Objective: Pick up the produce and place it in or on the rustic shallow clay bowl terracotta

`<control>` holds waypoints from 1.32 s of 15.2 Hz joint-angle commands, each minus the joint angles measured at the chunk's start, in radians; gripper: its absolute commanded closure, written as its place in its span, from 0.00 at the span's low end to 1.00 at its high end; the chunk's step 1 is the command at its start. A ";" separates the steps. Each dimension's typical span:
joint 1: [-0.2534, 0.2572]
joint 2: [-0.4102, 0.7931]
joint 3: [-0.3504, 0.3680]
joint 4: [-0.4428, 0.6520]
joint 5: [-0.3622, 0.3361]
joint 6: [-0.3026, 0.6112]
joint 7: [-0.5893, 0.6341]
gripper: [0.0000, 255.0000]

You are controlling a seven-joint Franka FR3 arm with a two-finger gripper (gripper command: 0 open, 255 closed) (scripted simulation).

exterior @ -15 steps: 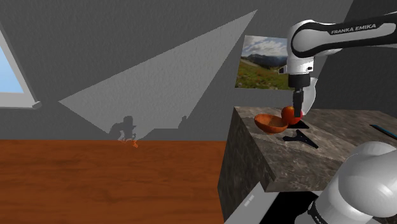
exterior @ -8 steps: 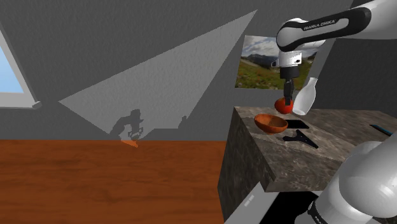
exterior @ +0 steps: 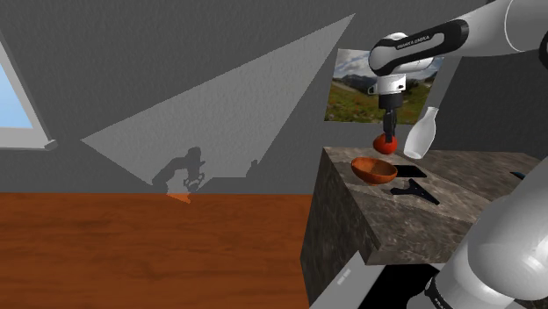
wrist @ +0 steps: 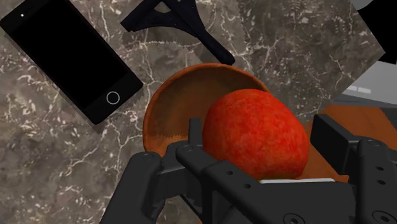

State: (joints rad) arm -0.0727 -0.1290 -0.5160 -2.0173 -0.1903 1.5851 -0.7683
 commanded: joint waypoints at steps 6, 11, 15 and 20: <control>-0.003 0.019 -0.007 -0.073 0.004 0.091 0.003 1.00; -0.005 0.042 -0.013 -0.120 0.010 0.159 0.003 1.00; -0.005 0.045 -0.013 -0.124 0.011 0.165 0.003 1.00; -0.005 0.045 -0.013 -0.124 0.011 0.165 0.003 0.00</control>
State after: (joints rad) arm -0.0777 -0.0840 -0.5293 -2.1411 -0.1794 1.7502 -0.7653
